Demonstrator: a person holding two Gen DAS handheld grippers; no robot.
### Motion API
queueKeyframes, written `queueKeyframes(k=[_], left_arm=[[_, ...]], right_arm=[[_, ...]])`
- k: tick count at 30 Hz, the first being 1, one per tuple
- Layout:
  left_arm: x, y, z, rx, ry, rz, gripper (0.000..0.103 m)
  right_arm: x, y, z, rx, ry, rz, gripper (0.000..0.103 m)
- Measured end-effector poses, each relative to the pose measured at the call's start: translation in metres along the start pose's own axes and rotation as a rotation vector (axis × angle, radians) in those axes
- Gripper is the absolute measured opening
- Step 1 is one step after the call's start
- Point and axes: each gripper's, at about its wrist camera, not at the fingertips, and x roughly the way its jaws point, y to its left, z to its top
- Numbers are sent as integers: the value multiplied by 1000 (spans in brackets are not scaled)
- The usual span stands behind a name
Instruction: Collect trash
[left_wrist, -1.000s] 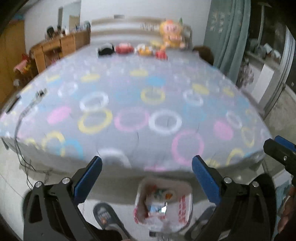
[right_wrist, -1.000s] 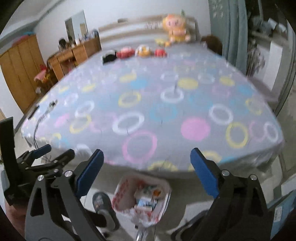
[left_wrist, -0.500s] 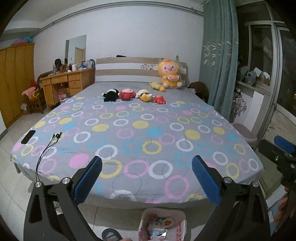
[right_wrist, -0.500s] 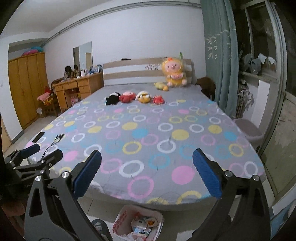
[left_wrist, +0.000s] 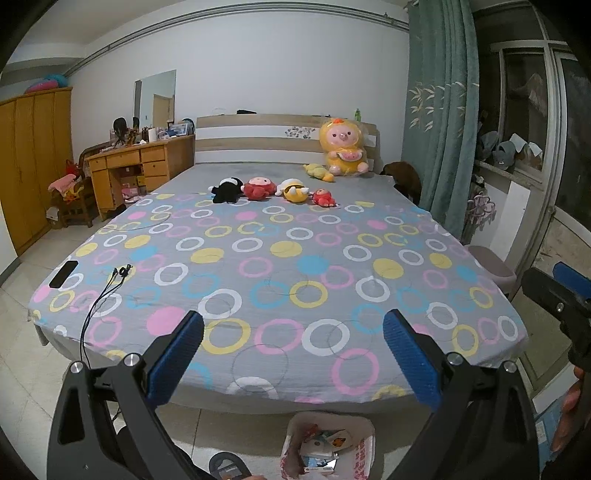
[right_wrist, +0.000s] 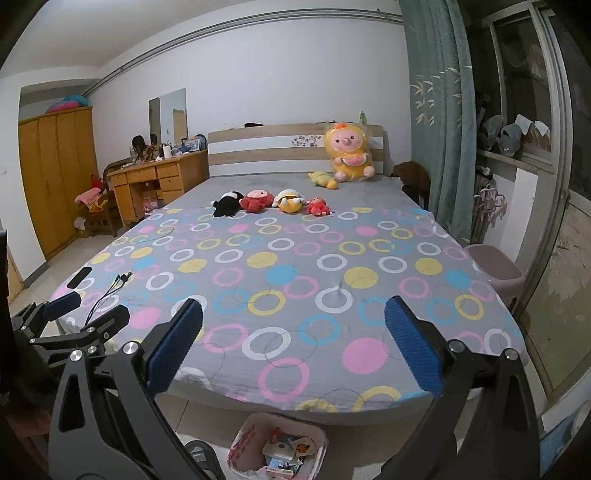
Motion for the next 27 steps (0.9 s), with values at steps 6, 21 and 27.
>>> queueKeyframes(k=[6,21,27], left_arm=[[1,4,-4,8,13,16,95],[-1,12,-3,-2,5,36,95],[-2,12,-2,-3,6,33,95]], right_arm=[[-2,2,-1,-1,2,-2,96],[1,9,-3,-22,11,17,96],[0,9,-3,-20,11,16,96]])
